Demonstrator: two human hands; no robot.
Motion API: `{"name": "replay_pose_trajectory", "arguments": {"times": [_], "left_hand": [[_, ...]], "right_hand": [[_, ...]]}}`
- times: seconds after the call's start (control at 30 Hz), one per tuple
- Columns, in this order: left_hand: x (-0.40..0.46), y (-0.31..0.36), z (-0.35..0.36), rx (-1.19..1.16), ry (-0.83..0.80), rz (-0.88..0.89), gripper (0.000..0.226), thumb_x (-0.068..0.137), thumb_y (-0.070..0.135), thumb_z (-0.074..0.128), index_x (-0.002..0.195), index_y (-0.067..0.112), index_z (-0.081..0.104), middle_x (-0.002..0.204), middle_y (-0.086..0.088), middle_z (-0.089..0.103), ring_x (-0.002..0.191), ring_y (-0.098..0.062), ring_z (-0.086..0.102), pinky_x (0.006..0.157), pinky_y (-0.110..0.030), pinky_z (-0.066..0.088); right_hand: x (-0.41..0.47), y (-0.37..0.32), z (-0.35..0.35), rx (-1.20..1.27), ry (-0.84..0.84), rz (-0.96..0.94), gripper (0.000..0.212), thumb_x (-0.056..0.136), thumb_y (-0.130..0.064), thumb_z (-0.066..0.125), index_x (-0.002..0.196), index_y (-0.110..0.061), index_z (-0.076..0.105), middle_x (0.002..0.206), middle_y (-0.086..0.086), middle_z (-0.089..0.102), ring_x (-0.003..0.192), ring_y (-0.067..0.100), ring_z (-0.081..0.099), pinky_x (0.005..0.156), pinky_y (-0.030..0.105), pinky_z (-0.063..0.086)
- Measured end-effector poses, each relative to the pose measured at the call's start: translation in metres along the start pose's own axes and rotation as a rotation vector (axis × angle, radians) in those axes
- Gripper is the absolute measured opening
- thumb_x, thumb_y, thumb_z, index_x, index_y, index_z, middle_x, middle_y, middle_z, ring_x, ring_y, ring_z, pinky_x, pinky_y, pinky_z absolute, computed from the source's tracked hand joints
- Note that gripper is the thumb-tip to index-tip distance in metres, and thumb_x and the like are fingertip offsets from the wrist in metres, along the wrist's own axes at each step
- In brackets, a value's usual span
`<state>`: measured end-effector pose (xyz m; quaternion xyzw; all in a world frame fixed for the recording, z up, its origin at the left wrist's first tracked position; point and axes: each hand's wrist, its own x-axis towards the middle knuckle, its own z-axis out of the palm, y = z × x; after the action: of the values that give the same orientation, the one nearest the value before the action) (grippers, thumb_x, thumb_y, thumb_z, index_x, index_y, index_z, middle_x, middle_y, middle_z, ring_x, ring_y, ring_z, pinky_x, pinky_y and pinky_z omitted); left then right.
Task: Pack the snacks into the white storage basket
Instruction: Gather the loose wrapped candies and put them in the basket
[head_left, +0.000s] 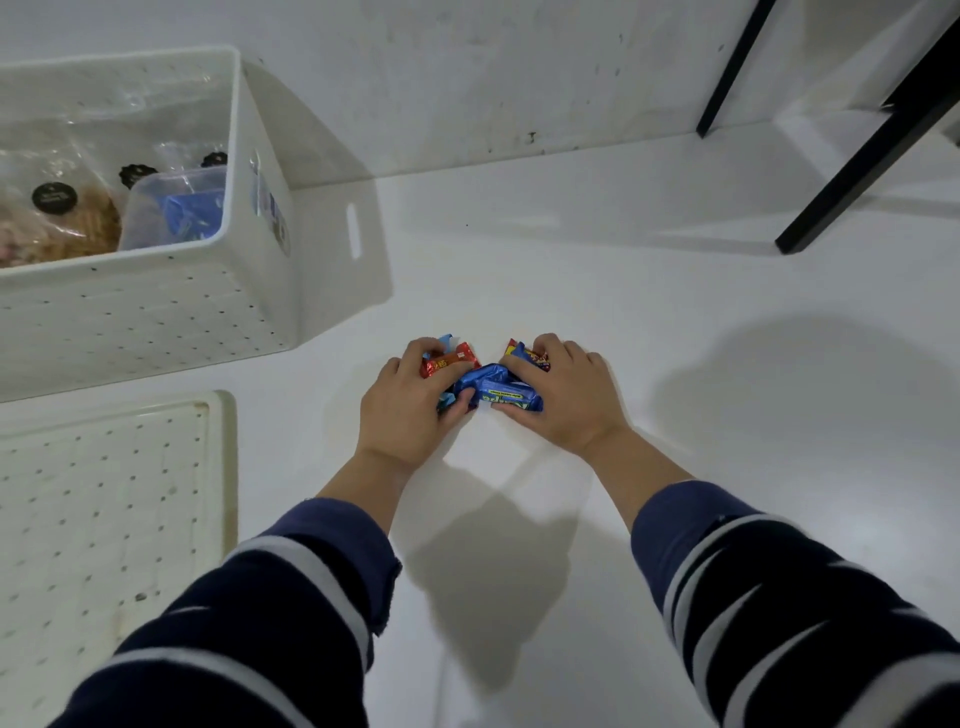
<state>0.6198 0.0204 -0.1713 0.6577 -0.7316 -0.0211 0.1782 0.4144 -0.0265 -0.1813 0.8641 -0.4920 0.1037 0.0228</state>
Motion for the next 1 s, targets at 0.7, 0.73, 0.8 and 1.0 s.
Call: {"name": "replay_pose_trajectory", "arguments": {"times": [0.7, 0.73, 0.8, 1.0], "left_hand": [[-0.008, 0.031, -0.012, -0.279, 0.16, -0.373, 0.026, 0.085, 0.029, 0.07, 0.111, 0.028, 0.071, 0.118, 0.003, 0.053, 0.092, -0.019, 0.062, 0.07, -0.026, 0.048], [-0.006, 0.034, -0.015, -0.293, 0.172, -0.387, 0.025, 0.085, 0.029, 0.07, 0.11, 0.028, 0.071, 0.118, 0.004, 0.052, 0.093, -0.018, 0.062, 0.071, -0.026, 0.049], [-0.001, 0.038, -0.026, -0.316, 0.195, -0.402, 0.025, 0.085, 0.029, 0.07, 0.11, 0.029, 0.071, 0.117, 0.006, 0.052, 0.093, -0.017, 0.062, 0.072, -0.028, 0.051], [0.015, 0.035, -0.086, -0.268, 0.324, -0.463, 0.023, 0.084, 0.031, 0.07, 0.108, 0.033, 0.072, 0.114, 0.008, 0.052, 0.087, -0.015, 0.062, 0.066, -0.03, 0.053]], "right_hand": [[-0.025, 0.018, -0.017, 0.152, 0.056, 0.117, 0.04, 0.083, -0.048, 0.066, 0.12, -0.032, 0.064, 0.09, -0.001, 0.061, 0.074, 0.021, 0.063, 0.053, 0.027, 0.048], [-0.023, 0.018, -0.022, 0.164, 0.037, 0.126, 0.041, 0.084, -0.049, 0.064, 0.121, -0.032, 0.063, 0.092, -0.001, 0.061, 0.075, 0.022, 0.063, 0.054, 0.028, 0.048], [-0.017, 0.019, -0.033, 0.207, -0.008, 0.145, 0.042, 0.086, -0.05, 0.061, 0.125, -0.034, 0.06, 0.097, 0.0, 0.06, 0.08, 0.022, 0.062, 0.059, 0.03, 0.05], [0.029, 0.015, -0.087, 0.358, -0.084, 0.137, 0.045, 0.088, -0.055, 0.054, 0.13, -0.042, 0.052, 0.106, -0.008, 0.055, 0.091, 0.016, 0.061, 0.073, 0.03, 0.052]]}}
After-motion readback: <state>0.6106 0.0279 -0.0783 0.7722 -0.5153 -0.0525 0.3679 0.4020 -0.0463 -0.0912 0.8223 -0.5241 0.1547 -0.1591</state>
